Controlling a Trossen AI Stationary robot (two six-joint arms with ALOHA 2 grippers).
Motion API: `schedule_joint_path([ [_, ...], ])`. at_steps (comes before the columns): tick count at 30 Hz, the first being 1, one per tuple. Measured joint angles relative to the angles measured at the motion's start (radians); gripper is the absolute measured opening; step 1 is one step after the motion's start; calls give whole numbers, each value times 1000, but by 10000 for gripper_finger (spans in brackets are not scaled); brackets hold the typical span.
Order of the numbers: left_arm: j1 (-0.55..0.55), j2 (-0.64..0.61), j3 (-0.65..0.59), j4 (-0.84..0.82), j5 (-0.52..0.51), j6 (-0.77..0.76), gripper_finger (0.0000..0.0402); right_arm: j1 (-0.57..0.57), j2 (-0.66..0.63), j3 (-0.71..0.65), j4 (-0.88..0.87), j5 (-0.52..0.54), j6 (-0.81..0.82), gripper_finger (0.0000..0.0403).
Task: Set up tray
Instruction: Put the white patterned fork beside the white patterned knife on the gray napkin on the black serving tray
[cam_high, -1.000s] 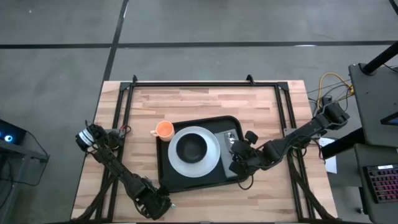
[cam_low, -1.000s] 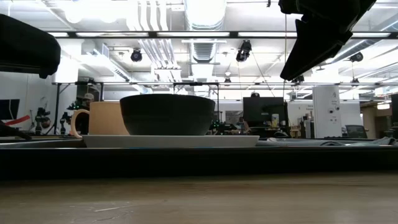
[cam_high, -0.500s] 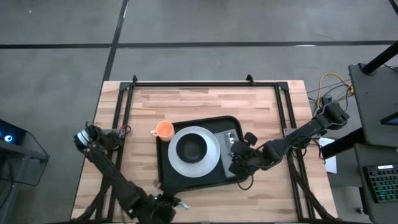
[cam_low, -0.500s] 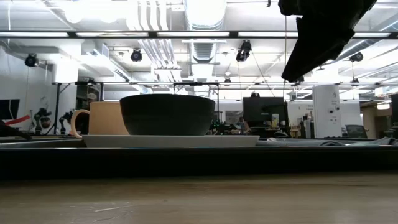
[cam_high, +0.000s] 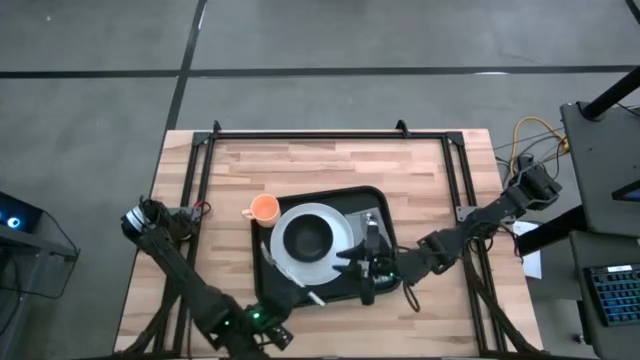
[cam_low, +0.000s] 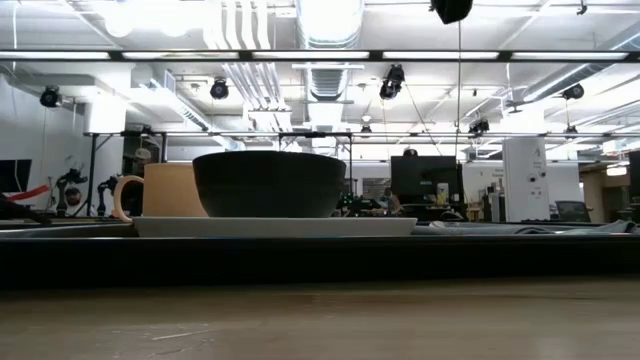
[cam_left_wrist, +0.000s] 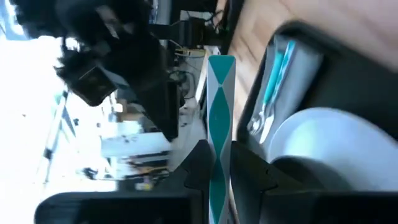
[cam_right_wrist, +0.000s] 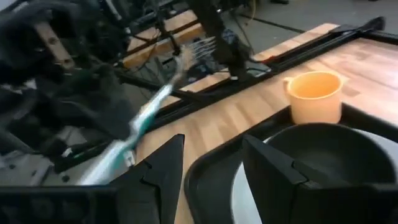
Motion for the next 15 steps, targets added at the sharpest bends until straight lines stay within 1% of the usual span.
schedule_joint_path([
  [3,27,0,-58,96,-3,151,22,-10,-18,-3,2,-17,-6,151],
  [5,40,0,-105,166,-2,291,22,-37,-31,-3,9,-66,-15,153],
  [9,57,0,-204,332,-4,563,22,-115,-37,-3,24,-308,8,172],
  [11,59,0,-245,380,-4,672,22,-157,-32,-3,31,-420,13,184],
  [13,59,0,-272,390,0,723,22,-200,-28,-3,26,-527,3,196],
  [15,59,0,-293,397,0,729,22,-239,-24,-3,25,-603,-17,204],
])
